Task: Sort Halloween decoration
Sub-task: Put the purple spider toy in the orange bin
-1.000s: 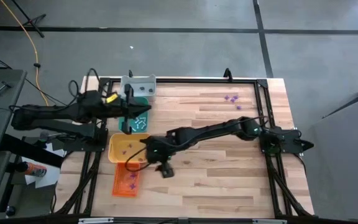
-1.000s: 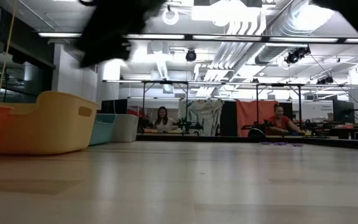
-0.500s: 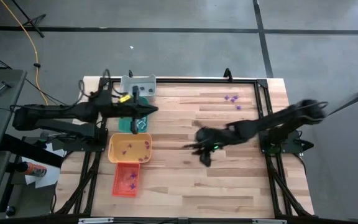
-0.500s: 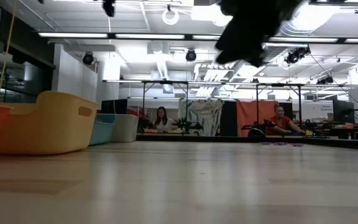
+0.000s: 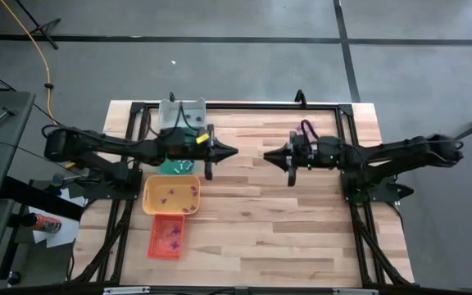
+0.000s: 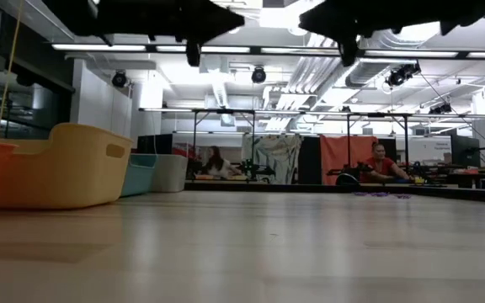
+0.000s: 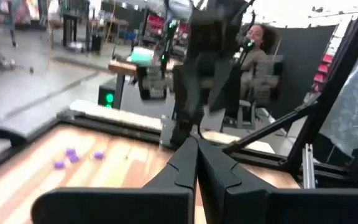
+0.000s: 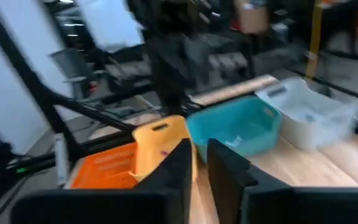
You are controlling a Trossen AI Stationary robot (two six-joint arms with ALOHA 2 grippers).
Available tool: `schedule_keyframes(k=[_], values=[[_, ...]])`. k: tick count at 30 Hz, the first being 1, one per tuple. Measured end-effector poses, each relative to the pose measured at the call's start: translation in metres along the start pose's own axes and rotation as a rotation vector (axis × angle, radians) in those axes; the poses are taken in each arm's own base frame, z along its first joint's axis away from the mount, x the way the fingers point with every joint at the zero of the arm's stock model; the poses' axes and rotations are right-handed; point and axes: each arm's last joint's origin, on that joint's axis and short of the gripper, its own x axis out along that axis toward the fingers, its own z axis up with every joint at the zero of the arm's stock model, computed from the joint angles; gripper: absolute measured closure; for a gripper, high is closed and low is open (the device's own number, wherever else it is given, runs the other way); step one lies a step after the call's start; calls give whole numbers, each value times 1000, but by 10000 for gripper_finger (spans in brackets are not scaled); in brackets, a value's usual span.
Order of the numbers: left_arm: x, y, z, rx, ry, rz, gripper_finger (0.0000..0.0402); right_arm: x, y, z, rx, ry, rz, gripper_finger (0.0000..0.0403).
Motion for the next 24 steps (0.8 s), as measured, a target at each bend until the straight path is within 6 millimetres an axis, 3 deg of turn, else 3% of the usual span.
schedule_keyframes(k=[5, 24], values=[[6, 2, -9, -57, 16, 4, 402, 3, -9, 11, -37, -24, 128, 399], [3, 0, -1, 16, -21, -20, 401, 5, -15, 12, -26, -21, 106, 402]])
